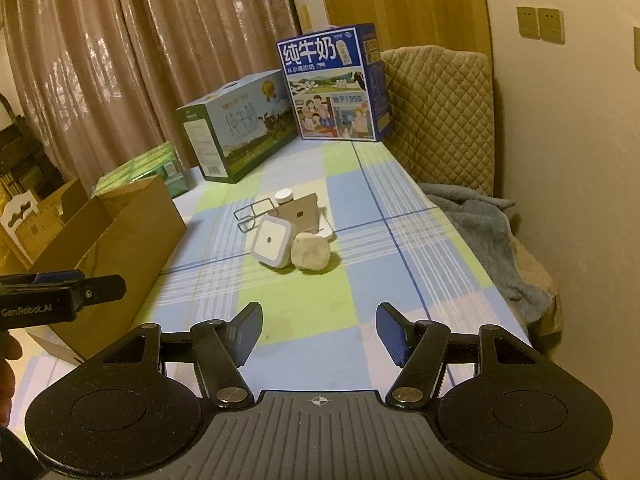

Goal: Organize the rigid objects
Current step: 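Move the right tool to the beige plug and close on it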

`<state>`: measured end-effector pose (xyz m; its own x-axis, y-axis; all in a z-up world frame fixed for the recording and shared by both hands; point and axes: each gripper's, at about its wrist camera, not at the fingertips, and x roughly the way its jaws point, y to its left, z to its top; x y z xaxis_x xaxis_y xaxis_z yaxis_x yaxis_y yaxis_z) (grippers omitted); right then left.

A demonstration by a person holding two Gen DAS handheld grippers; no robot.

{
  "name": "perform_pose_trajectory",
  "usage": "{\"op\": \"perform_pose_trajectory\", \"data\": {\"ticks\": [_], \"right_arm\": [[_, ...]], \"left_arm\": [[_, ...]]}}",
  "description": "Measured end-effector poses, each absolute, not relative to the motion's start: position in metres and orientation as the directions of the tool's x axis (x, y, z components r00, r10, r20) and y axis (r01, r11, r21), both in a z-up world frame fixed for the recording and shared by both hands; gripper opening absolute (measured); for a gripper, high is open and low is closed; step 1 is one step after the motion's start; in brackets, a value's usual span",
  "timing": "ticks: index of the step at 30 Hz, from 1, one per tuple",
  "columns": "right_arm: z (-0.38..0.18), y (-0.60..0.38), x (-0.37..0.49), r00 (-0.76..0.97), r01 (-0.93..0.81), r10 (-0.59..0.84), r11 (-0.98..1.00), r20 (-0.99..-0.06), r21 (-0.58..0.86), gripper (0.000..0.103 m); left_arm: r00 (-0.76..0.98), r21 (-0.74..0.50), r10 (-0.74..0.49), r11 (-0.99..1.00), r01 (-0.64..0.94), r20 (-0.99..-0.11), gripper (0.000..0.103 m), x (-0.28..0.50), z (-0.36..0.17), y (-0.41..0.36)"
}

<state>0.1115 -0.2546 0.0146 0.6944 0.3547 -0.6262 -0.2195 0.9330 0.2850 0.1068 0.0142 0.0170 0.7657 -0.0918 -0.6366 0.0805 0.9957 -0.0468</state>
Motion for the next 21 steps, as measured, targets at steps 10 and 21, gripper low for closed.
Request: {"op": "perform_pose_trajectory", "data": {"ticks": [10,21], "right_arm": [[-0.007,-0.236,0.160,0.689,-0.303,0.359,0.932,-0.629,0.200,0.063],[-0.053,-0.216,0.224,0.655,-0.363,0.389,0.914,-0.647,0.182,0.077]], "left_arm": [[0.749,-0.054,-0.087,0.996,0.068,-0.657,0.078,0.154,-0.015,0.011],[0.720,-0.034,-0.048,0.999,0.035,-0.692,0.094,0.209,-0.058,0.019]]}}
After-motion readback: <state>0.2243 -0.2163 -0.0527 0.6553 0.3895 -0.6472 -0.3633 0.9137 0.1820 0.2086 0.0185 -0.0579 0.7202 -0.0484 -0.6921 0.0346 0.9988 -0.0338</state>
